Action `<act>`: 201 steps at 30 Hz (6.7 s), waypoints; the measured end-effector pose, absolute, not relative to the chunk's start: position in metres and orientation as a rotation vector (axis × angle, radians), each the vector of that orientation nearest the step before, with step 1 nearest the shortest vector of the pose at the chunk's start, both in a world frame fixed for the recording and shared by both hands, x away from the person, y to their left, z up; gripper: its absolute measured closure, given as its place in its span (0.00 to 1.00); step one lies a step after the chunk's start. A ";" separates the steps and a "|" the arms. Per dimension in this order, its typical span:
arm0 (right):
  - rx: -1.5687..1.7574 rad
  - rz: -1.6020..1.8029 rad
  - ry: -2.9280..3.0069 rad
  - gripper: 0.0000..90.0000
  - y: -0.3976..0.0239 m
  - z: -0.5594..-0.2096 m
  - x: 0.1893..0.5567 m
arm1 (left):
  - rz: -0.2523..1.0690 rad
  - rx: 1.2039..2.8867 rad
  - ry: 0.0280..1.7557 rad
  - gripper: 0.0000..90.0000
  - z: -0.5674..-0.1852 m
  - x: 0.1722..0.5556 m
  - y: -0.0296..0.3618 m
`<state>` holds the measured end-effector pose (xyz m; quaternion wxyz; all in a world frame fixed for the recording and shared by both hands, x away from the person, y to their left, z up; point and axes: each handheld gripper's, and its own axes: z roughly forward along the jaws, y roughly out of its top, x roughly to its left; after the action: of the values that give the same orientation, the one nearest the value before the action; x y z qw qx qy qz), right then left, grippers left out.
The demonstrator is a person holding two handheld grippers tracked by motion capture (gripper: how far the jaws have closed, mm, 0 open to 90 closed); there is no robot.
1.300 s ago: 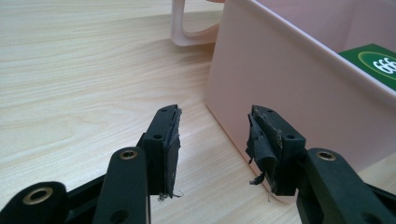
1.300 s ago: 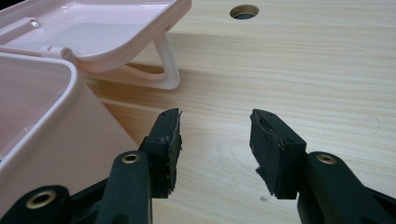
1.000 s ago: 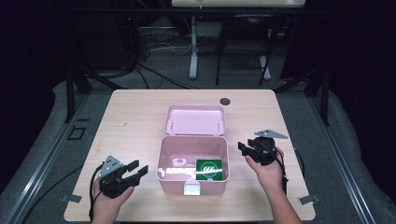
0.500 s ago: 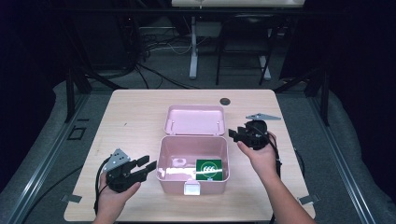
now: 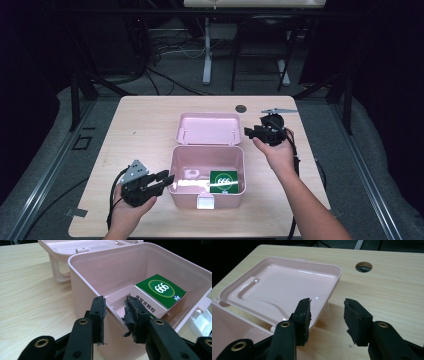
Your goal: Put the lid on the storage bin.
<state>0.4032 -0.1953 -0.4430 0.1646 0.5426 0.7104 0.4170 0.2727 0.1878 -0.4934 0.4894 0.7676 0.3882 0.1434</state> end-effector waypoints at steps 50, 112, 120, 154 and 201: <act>1.912 0.876 2.084 0.92 -0.155 -0.472 0.494 | 0.359 1.842 0.945 0.79 -0.495 0.266 0.187; 1.543 1.170 1.940 0.97 -0.164 -0.402 0.423 | 0.371 1.832 0.954 0.79 -0.496 0.266 0.185; 1.498 1.199 1.930 0.97 -0.165 -0.400 0.413 | 0.369 1.832 0.957 0.79 -0.496 0.266 0.185; 1.258 1.247 1.841 0.97 -0.164 -0.403 0.350 | 0.375 1.836 0.962 0.79 -0.496 0.265 0.184; 1.212 1.397 1.803 0.95 -0.175 -0.425 0.304 | 0.529 1.745 0.933 0.68 -0.440 0.285 0.189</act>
<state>0.3038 -0.1747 -0.4248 0.2756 0.4512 0.6710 0.5198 0.2848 0.1887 -0.4403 0.5197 0.7278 0.3893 0.2206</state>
